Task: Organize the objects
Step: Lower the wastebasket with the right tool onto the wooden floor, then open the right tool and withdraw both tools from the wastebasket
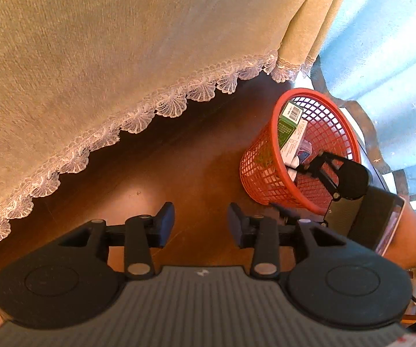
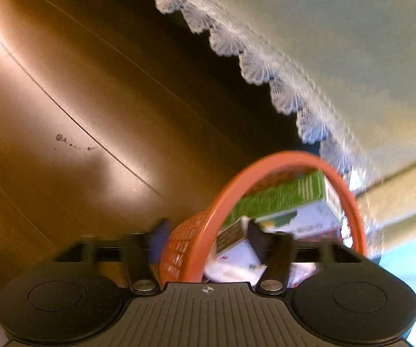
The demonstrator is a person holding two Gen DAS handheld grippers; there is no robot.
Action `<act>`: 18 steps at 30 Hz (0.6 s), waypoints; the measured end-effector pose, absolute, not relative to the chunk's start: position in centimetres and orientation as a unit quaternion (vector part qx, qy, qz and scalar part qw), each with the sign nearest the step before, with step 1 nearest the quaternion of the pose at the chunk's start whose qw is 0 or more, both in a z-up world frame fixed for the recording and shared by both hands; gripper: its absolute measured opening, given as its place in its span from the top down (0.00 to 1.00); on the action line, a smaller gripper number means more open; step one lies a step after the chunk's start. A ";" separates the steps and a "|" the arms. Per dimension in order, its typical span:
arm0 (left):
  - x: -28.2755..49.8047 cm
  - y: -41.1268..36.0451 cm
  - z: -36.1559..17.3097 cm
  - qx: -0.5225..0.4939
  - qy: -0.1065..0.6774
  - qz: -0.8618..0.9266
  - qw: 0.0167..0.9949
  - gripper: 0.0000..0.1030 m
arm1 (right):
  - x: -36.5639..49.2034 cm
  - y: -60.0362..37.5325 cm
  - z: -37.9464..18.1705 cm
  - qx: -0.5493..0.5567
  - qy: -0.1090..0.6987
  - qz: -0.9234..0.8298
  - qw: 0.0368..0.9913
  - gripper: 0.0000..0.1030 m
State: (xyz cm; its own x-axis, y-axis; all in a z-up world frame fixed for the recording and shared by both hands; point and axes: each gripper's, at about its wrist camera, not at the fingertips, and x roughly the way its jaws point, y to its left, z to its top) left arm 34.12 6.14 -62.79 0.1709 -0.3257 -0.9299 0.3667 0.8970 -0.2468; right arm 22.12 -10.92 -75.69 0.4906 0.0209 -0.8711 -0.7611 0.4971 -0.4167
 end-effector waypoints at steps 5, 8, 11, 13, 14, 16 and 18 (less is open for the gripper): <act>34.0 6.4 -62.0 0.020 0.603 -0.228 0.764 0.65 | 21.3 -10.8 -74.5 -0.423 0.438 0.246 0.754 0.37; 33.7 6.3 -60.9 0.024 0.603 -0.226 0.764 0.62 | 20.6 -11.2 -72.8 -0.417 0.444 0.237 0.757 0.37; 33.0 6.1 -58.7 0.032 0.601 -0.227 0.765 0.54 | 19.6 -11.3 -69.8 -0.409 0.449 0.230 0.761 0.37; 32.6 6.0 -56.8 0.036 0.599 -0.226 0.767 0.48 | 18.9 -11.4 -67.1 -0.395 0.454 0.224 0.767 0.37; 32.4 5.9 -55.6 0.038 0.598 -0.226 0.768 0.43 | 18.6 -11.5 -65.4 -0.385 0.459 0.217 0.771 0.37; 32.0 5.7 -52.9 0.044 0.594 -0.224 0.771 0.33 | 18.4 -11.9 -61.9 -0.355 0.475 0.195 0.782 0.37; 31.5 5.2 -49.9 0.051 0.592 -0.225 0.773 0.23 | 18.6 -12.4 -57.9 -0.308 0.497 0.163 0.794 0.37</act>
State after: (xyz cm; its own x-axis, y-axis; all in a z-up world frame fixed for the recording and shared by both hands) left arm 31.47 5.24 -49.93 0.1989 -0.2868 -0.9371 0.4072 0.8939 -0.1871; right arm 18.62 -12.42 -57.94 0.4523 -0.0468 -0.8907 -0.5660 0.7567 -0.3272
